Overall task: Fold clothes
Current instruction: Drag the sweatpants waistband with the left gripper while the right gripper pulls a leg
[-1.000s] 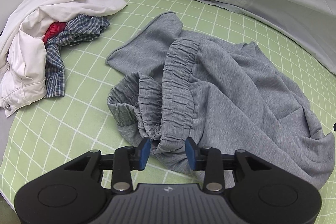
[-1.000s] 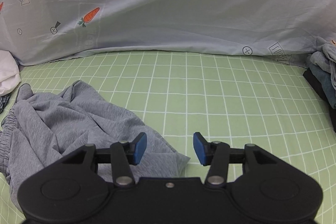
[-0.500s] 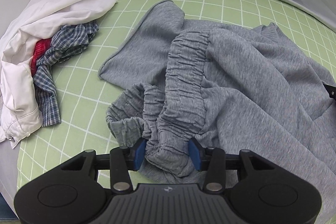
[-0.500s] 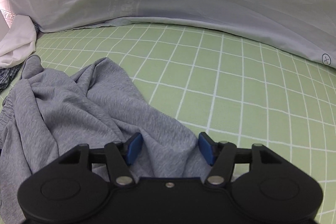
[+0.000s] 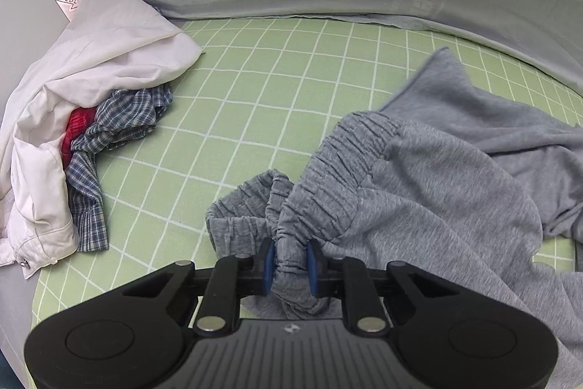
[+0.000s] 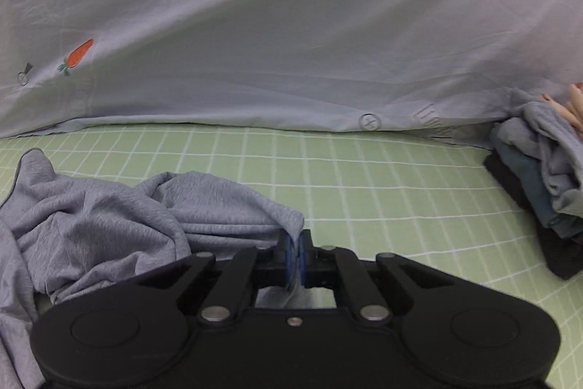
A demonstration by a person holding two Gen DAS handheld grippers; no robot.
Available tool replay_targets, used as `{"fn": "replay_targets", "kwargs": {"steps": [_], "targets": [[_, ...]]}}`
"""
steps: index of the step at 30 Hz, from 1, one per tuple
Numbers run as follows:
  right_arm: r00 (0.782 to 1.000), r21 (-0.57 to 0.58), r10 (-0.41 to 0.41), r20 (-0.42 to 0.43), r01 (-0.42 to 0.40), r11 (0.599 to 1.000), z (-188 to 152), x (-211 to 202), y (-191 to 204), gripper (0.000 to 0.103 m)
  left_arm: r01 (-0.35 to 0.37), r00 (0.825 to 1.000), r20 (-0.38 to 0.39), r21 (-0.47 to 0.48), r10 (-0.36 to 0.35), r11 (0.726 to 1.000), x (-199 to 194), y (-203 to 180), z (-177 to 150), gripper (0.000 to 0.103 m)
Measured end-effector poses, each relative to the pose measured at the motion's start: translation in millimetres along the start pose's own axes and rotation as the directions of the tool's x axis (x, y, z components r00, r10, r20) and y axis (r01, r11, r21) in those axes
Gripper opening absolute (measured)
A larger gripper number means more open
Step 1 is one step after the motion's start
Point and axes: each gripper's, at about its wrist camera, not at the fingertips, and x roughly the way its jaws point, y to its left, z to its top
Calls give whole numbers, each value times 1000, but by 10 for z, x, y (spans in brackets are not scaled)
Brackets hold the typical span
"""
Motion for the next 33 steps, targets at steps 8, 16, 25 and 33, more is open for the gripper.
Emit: {"fn": "replay_targets", "kwargs": {"steps": [8, 16, 25, 33], "targets": [[972, 196, -222, -74, 233, 953, -350, -473, -1143, 10, 0, 1000, 4, -68, 1, 998, -183, 254, -226, 20], [982, 257, -144, -124, 172, 951, -893, -792, -952, 28, -2, 1000, -27, -179, -3, 984, -439, 710, -521, 24], [991, 279, -103, -82, 122, 953, -595, -642, -972, 48, 89, 994, 86, -185, -74, 979, -648, 755, -358, 44], [977, 278, -105, -185, 154, 948, -535, -212, -964, 49, 73, 997, -11, -116, -75, 991, -96, 705, -8, 52]]}}
